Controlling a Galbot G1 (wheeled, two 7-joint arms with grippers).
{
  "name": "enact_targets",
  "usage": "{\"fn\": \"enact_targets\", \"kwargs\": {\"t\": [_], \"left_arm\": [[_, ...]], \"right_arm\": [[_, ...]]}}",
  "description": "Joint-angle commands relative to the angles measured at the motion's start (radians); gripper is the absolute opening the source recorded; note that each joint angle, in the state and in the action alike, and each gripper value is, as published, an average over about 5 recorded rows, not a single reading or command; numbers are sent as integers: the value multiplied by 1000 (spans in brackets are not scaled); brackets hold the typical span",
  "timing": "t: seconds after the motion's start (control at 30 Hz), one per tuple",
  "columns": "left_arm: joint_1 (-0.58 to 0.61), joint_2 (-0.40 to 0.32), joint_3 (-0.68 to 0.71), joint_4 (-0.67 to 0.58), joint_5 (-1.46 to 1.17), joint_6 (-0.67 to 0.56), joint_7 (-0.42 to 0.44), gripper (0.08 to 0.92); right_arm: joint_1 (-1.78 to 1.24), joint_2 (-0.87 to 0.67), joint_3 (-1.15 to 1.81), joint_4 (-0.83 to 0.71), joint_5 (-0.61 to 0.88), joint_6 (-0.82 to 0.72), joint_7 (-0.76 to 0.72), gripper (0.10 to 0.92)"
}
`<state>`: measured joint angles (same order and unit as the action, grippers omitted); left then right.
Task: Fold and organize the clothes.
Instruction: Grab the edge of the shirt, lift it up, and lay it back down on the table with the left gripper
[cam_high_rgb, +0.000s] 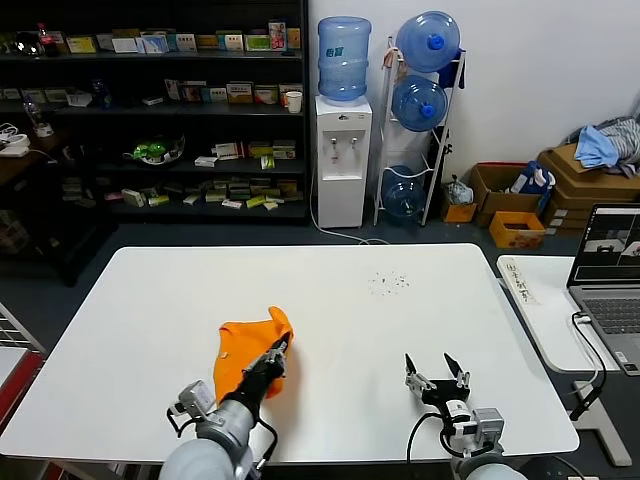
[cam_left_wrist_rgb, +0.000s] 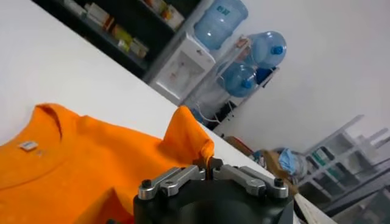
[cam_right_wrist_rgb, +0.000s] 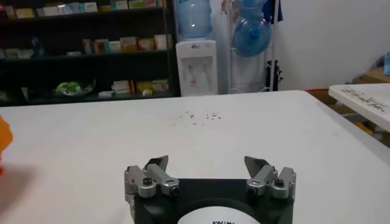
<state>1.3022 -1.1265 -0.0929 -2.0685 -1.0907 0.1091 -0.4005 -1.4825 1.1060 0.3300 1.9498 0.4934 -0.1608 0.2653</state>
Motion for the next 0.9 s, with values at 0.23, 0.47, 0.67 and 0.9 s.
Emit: {"fn": "enact_targets", "kwargs": {"t": [0.23, 0.47, 0.67, 0.9], "left_arm": [[-73, 5, 18, 23, 202, -34, 72, 119], [50, 302, -332, -100, 338, 31, 234, 119], [271, 475, -648, -105, 340, 76, 286, 119], [374, 509, -781, 60, 386, 52, 339, 119]], "right_arm": [[-7, -3, 15, 6, 0, 14, -5, 823], [-7, -6, 15, 11, -3, 28, -13, 823], [-2, -4, 10, 6, -4, 39, -20, 823], [0, -8, 7, 5, -3, 47, -25, 823]]}}
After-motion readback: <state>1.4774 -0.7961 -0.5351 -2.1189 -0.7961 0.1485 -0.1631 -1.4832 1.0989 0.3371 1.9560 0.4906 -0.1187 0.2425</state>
